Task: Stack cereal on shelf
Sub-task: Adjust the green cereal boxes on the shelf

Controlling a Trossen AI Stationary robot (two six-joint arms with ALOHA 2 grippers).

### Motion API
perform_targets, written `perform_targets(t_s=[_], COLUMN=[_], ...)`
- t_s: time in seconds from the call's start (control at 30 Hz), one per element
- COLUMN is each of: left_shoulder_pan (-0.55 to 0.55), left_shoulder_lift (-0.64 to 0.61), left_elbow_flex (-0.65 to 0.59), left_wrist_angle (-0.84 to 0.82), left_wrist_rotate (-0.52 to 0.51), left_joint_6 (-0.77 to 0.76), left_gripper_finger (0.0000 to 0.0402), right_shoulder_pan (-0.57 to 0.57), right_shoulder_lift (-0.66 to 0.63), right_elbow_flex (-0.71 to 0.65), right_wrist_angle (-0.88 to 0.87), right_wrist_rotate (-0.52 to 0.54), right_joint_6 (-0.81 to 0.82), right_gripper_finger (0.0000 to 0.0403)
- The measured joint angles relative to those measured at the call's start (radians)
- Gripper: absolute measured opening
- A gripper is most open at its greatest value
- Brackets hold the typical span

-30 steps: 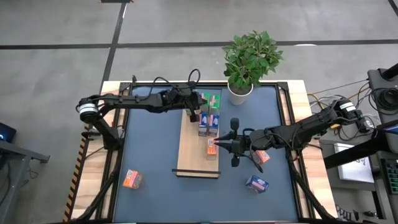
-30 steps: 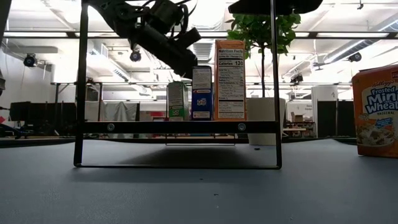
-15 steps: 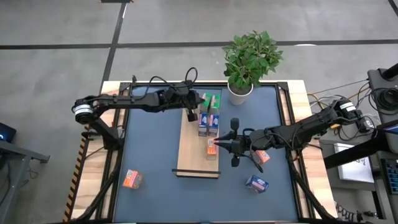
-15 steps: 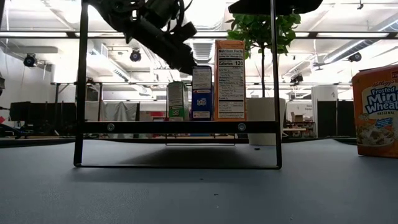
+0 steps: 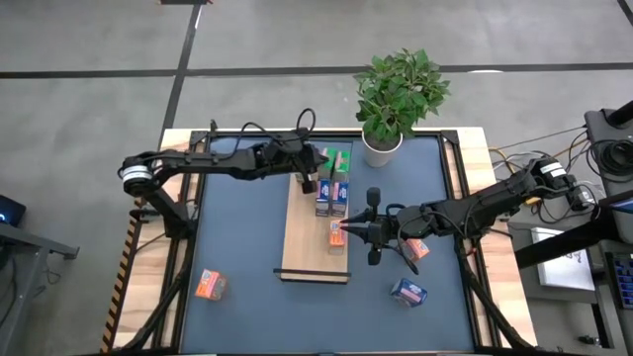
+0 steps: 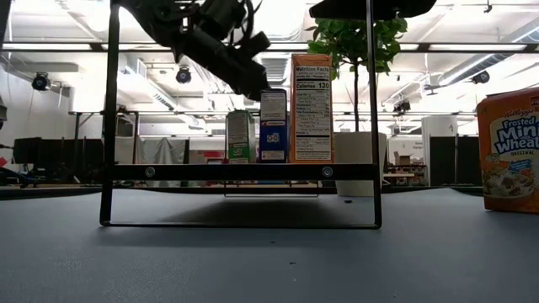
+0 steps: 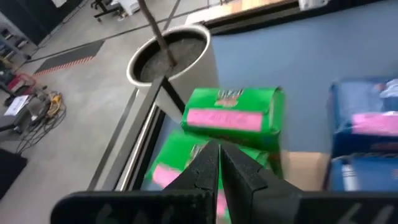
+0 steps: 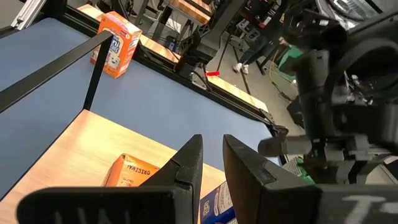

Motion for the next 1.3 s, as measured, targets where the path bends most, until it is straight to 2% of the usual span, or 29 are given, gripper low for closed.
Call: perform_targets(t_s=[0.33,0.93,1.13,1.3], left_shoulder_pan=[-0.001,-0.023,-0.032,-0.039], left_shoulder_lift=[0.038,0.039,0.039,0.039], left_elbow_flex=[0.000,0.000,0.000,0.000], left_wrist_angle=[0.011,-0.008,-0.013,-0.017], left_wrist_rotate=[-0.107,-0.119,-0.203,-0.206], left_joint_6=[-0.019,-0.217,-0.242,-0.270], left_gripper_finger=[0.0000,0.0000,0.0000,0.0000], right_shoulder_pan=[0.000,0.000,0.000,0.000], right_shoulder_lift=[0.000,0.000,0.000,0.000], right_elbow_flex=[0.000,0.000,0.000,0.000], right_wrist_angle=[-0.001,-0.002,-0.001,-0.002], right_wrist_rotate=[0.000,0.000,0.000,0.000], right_joint_6=[0.000,0.000,0.000,0.000], right_gripper_finger=[0.0054,0.0054,0.0054,0.0054])
